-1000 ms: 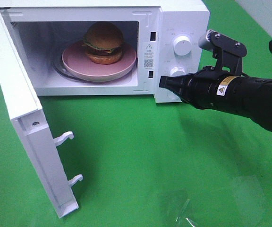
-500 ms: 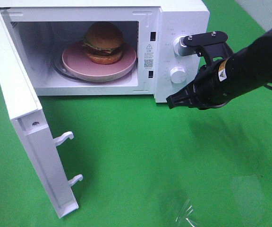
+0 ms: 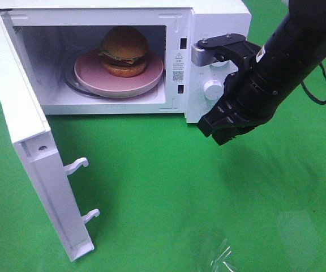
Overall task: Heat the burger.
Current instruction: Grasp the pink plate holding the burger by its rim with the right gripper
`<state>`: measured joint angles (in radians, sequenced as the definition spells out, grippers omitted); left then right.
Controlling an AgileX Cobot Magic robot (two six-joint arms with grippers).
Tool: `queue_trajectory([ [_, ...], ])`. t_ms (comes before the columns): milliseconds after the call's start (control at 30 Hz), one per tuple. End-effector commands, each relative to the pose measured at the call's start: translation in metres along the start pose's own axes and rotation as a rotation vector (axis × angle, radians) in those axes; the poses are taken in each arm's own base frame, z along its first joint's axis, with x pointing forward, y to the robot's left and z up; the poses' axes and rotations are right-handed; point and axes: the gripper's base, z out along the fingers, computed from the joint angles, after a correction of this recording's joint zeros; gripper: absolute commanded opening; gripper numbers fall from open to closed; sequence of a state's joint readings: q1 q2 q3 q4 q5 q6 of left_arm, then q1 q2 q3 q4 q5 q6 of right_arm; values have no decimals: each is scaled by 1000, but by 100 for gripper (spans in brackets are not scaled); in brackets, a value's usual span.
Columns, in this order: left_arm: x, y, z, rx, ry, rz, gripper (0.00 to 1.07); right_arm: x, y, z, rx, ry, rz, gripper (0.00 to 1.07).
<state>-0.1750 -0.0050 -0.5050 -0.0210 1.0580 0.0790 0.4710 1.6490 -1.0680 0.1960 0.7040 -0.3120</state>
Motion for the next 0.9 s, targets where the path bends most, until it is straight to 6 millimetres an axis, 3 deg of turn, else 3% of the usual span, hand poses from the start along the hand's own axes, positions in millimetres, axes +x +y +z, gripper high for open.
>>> queue_trajectory([
  [33,1,0,-2,-1,-34,-3,0,-2,2,4,-36,-2,-46,13],
  [200,1,0,-2,-1,-34,-3,0,-6,0,10,-31,-26,-62,26],
  [233,1,0,-2,-1,-34,-3,0,-11,0,10,-39,-42,-78,37],
  [267,1,0,-2,-1,-34,-3,0,-11,0,10,-39,-42,-78,37],
  [333,1,0,-2,-1,-34,-3,0,-21,2,10,-60,-70,-90,52],
  [367,1,0,-2,-1,-34,-3,0,-21,2,10,-60,-70,-90,52],
  [400,1,0,-2,-1,-34,-3,0,-31,6,10,-64,-94,-126,61],
  [467,1,0,-2,-1,-34,-3,0,-40,12,10,-61,-118,-179,67],
  [900,1,0,-2,-1,-34,-3,0,-96,58,31,144,-206,-671,70],
])
